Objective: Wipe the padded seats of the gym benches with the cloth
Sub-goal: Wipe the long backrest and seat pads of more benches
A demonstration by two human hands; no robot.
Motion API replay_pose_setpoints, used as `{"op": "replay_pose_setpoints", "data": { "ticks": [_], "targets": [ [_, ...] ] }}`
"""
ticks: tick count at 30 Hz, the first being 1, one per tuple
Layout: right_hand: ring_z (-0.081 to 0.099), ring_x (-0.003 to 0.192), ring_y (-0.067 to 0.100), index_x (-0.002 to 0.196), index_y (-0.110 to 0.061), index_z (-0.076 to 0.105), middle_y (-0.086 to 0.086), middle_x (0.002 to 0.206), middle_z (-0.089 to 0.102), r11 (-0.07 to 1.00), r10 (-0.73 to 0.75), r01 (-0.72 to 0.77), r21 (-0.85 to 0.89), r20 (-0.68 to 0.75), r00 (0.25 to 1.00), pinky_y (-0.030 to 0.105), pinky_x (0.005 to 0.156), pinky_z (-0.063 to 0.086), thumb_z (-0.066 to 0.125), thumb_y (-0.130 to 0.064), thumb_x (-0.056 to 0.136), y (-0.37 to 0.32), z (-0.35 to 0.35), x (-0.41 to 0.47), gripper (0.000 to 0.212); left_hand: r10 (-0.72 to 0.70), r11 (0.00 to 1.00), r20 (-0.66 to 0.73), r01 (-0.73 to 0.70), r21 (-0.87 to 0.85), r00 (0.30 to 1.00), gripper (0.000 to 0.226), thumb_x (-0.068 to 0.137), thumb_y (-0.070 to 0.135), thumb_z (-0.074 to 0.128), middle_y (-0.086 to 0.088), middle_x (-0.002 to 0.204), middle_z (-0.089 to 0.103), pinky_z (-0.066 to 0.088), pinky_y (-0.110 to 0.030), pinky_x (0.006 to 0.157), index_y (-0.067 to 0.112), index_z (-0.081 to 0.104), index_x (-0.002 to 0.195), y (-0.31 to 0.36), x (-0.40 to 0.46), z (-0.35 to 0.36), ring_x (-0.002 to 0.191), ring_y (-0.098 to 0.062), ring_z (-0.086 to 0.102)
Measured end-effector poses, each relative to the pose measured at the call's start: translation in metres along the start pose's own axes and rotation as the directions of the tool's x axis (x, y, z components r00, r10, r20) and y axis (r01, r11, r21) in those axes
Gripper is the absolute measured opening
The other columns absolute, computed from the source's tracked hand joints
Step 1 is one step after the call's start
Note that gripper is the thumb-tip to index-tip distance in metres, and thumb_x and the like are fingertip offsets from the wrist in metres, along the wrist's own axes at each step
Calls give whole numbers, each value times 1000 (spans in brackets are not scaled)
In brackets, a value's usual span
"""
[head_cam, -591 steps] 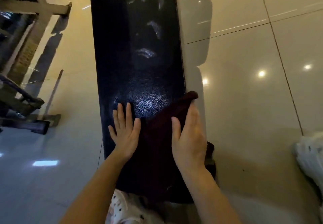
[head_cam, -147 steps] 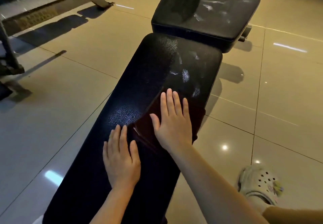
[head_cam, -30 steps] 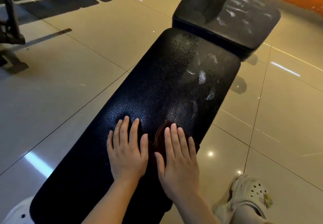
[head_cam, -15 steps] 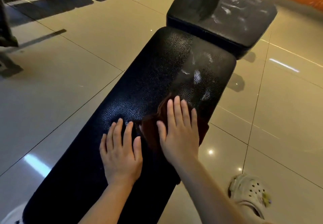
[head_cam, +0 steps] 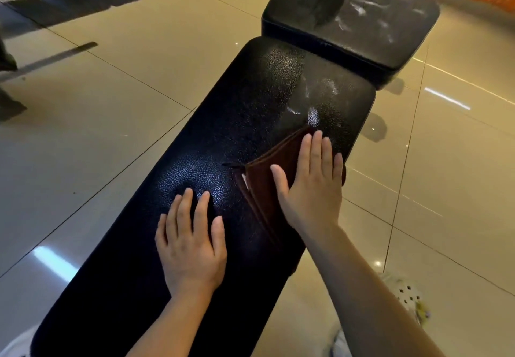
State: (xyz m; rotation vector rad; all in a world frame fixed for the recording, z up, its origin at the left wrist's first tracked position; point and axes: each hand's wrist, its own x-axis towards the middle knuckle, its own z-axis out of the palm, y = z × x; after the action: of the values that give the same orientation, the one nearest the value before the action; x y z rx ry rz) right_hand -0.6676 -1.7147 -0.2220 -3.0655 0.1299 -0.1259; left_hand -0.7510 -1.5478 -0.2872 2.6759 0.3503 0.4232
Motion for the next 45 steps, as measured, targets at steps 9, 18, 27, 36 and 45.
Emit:
{"op": "replay_pose_setpoints", "data": {
  "ticks": [9,18,27,36,45],
  "targets": [
    [26,146,23,148,-6,37,10,156,32,994,-94,94,54,-9,996,44,113,20,31,-53,95,-21,19,-104,71,11,1000,-7,-11,-4,1000,52,98,42,26,-8,151,38,22,-51,113,21,42,142,0,-1,0,141,-26,30],
    [-21,148,19,154,-12,-15,6,162,-20,1000,-3,2,13,114,994,37,120,-15,8,-59,100,-6,-14,8,75,-1,1000,-2,1,-13,1000,52,97,43,25,-9,150,39,21,-52,113,22,41,142,1,0,-1,140,-27,29],
    [29,145,26,147,-6,39,10,155,34,991,-111,108,77,27,993,44,113,19,29,-54,95,-18,15,-99,71,57,998,-21,-57,14,998,55,92,40,32,-11,149,38,23,-53,110,20,39,142,-3,-1,0,139,-29,30],
    [-20,148,19,154,-12,-15,7,162,-21,990,124,-128,61,66,990,36,122,-9,13,-61,99,19,-20,21,79,5,1000,-3,-5,-8,1000,52,97,43,27,-9,150,38,21,-52,113,21,43,141,-1,0,1,140,-27,30],
    [5,150,20,155,-9,15,8,163,11,998,-15,11,56,77,997,34,121,-1,4,-63,93,-8,-9,-66,82,15,1000,6,-15,16,1000,52,96,41,26,-10,150,38,24,-55,111,20,42,142,0,0,-1,140,-29,30]
  ]
}}
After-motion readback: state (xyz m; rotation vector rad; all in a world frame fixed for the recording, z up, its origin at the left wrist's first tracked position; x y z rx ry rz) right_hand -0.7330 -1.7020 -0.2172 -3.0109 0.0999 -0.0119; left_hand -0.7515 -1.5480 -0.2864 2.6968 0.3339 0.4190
